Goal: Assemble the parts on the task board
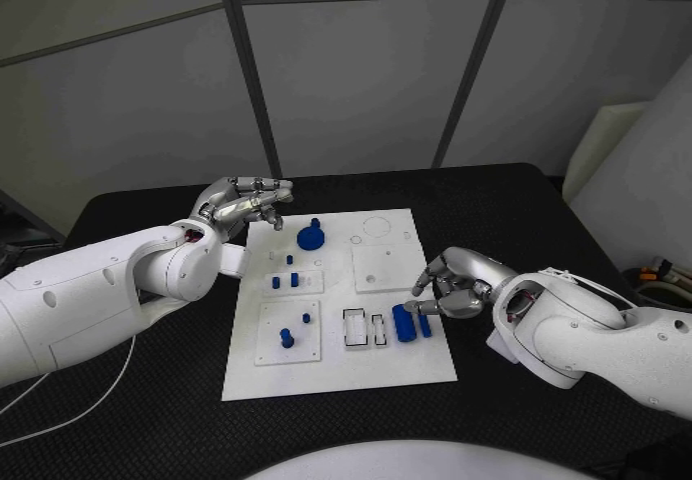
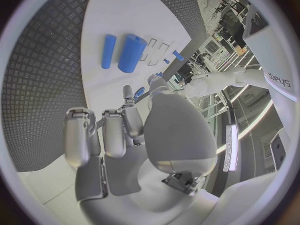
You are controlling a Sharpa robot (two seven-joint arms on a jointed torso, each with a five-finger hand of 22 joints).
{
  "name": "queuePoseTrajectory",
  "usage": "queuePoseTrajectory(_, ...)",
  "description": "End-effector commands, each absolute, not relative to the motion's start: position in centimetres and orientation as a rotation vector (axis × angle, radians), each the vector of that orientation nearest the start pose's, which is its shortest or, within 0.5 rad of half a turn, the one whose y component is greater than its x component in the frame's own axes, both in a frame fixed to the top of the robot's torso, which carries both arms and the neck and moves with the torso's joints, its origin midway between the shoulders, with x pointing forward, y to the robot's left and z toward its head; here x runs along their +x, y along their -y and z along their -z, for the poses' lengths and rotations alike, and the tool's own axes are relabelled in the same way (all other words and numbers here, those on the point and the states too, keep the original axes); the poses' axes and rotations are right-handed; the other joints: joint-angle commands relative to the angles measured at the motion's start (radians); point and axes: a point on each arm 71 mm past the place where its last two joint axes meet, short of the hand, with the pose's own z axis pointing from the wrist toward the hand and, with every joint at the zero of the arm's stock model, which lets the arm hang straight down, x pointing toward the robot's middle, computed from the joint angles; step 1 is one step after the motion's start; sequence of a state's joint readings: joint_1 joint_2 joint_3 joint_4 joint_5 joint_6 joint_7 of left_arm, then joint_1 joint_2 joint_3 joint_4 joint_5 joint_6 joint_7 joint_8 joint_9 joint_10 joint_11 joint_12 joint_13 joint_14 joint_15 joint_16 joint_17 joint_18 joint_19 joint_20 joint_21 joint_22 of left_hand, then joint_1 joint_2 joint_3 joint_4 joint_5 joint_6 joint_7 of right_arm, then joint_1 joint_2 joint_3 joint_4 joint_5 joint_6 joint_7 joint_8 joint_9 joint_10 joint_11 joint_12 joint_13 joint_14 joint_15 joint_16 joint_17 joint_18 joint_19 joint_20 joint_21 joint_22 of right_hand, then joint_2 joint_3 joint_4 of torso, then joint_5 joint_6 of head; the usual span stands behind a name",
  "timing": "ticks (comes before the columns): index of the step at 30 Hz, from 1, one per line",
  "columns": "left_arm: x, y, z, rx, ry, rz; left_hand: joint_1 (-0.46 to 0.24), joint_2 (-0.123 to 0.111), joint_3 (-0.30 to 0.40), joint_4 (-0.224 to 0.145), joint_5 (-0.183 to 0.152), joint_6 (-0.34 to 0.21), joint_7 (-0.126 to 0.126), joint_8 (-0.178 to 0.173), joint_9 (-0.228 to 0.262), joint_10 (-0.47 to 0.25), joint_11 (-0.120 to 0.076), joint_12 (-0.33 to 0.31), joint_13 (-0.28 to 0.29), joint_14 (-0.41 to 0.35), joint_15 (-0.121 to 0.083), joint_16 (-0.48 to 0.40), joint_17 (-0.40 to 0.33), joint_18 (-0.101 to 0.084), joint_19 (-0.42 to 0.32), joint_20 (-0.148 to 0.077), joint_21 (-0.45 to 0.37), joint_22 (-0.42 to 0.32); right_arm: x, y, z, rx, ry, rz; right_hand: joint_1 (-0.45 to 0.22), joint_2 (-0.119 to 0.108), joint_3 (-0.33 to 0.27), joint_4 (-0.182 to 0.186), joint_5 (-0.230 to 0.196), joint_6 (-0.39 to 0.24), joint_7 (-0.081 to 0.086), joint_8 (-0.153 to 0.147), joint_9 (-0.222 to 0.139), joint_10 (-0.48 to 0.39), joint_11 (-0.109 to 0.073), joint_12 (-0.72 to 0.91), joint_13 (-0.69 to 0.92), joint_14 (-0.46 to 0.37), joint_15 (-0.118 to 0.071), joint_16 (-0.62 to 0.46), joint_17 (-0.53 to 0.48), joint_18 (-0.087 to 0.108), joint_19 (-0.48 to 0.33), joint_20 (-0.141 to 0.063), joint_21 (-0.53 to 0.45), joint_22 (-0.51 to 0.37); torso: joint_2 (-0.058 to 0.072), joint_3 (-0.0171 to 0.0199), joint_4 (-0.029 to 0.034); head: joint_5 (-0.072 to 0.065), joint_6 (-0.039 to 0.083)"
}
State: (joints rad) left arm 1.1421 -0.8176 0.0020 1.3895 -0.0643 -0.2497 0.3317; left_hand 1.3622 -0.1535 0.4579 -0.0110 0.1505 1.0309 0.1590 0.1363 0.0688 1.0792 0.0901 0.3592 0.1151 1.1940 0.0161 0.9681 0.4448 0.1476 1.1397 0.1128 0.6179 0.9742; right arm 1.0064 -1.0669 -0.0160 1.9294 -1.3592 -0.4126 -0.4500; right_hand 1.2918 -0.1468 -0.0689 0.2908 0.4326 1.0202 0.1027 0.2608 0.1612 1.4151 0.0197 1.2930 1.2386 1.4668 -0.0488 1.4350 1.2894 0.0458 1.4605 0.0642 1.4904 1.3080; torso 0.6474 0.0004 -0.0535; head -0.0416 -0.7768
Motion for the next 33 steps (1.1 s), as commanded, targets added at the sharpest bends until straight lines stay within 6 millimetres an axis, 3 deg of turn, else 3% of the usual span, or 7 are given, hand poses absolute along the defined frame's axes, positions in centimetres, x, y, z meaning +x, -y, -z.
queuePoseTrajectory(1, 50.6, -23.4, 20.3, -1.134, -1.462, 1.479, 0.001, 0.010, -0.007, 0.000, -0.002, 0.001, 0.003, 0.001, 0.000, -0.005, 0.002, 0.003, 0.001, -0.006, -0.003, 0.002, -0.001, 0.035, -0.006, 0.000, -0.007, -0.001, 37.3, 20.9, 23.0, 0.176, -1.920, -0.499, -0.018, 0.005, -0.019, 0.001, -0.008, -0.008, -0.001, 0.009, 0.004, 0.006, 0.001, 0.013, 0.013, 0.058, 0.001, 0.015, 0.021, -0.016, 0.025, 0.002, 0.008, 0.153, 0.000, -0.0015, 0.0005, 0.000, -0.005)
queuePoseTrajectory(4, 50.6, -23.5, 20.3, -1.134, -1.462, 1.477, 0.001, 0.010, -0.007, 0.000, -0.002, 0.001, 0.003, 0.001, 0.000, -0.005, 0.002, 0.003, 0.001, -0.006, -0.003, 0.002, -0.001, 0.035, -0.006, 0.000, -0.007, -0.001, 37.0, 20.7, 23.5, 0.165, -1.930, -0.487, -0.024, 0.008, -0.033, 0.001, -0.012, -0.011, -0.002, 0.015, 0.007, 0.007, 0.001, 0.015, 0.019, 0.059, 0.002, 0.021, 0.032, -0.017, 0.027, 0.002, 0.010, 0.156, 0.001, -0.0001, -0.0011, 0.004, -0.004)
queuePoseTrajectory(20, 50.6, -23.6, 20.3, -1.136, -1.463, 1.476, -0.001, 0.011, -0.010, 0.002, -0.002, 0.000, 0.003, 0.001, -0.001, -0.007, 0.002, 0.005, 0.002, -0.007, -0.003, 0.003, -0.002, 0.035, -0.006, 0.001, -0.008, -0.002, 37.0, 19.5, 24.3, 0.130, -1.944, -0.483, -0.035, 0.012, -0.054, 0.002, -0.020, -0.013, -0.003, 0.026, 0.012, 0.007, 0.000, 0.017, 0.025, 0.059, 0.002, 0.023, 0.036, -0.017, 0.028, 0.002, 0.011, 0.159, 0.002, -0.0026, 0.0000, 0.006, -0.006)
queuePoseTrajectory(29, 50.5, -23.6, 20.3, -1.136, -1.465, 1.477, -0.001, 0.011, -0.011, 0.002, -0.002, 0.000, 0.003, 0.001, -0.001, -0.007, 0.002, 0.006, 0.002, -0.007, -0.003, 0.003, -0.003, 0.035, -0.006, 0.001, -0.009, -0.002, 37.1, 19.0, 25.3, 0.127, -1.983, -0.449, -0.053, 0.025, -0.069, 0.003, -0.022, -0.015, -0.004, 0.037, 0.018, 0.008, 0.000, 0.019, 0.032, 0.060, 0.001, 0.025, 0.041, -0.018, 0.028, 0.002, 0.012, 0.160, 0.002, -0.0030, -0.0004, 0.002, -0.006)
queuePoseTrajectory(33, 50.5, -23.6, 20.3, -1.136, -1.467, 1.478, -0.001, 0.011, -0.011, 0.002, -0.002, 0.000, 0.003, 0.001, -0.001, -0.007, 0.002, 0.006, 0.002, -0.007, -0.003, 0.003, -0.003, 0.035, -0.006, 0.001, -0.009, -0.002, 37.2, 18.7, 25.6, 0.126, -1.992, -0.444, -0.058, 0.031, -0.072, 0.003, -0.020, -0.016, -0.004, 0.040, 0.019, 0.008, -0.001, 0.019, 0.035, 0.060, 0.001, 0.027, 0.046, -0.018, 0.029, 0.002, 0.012, 0.161, 0.001, -0.0032, -0.0007, 0.007, -0.009)
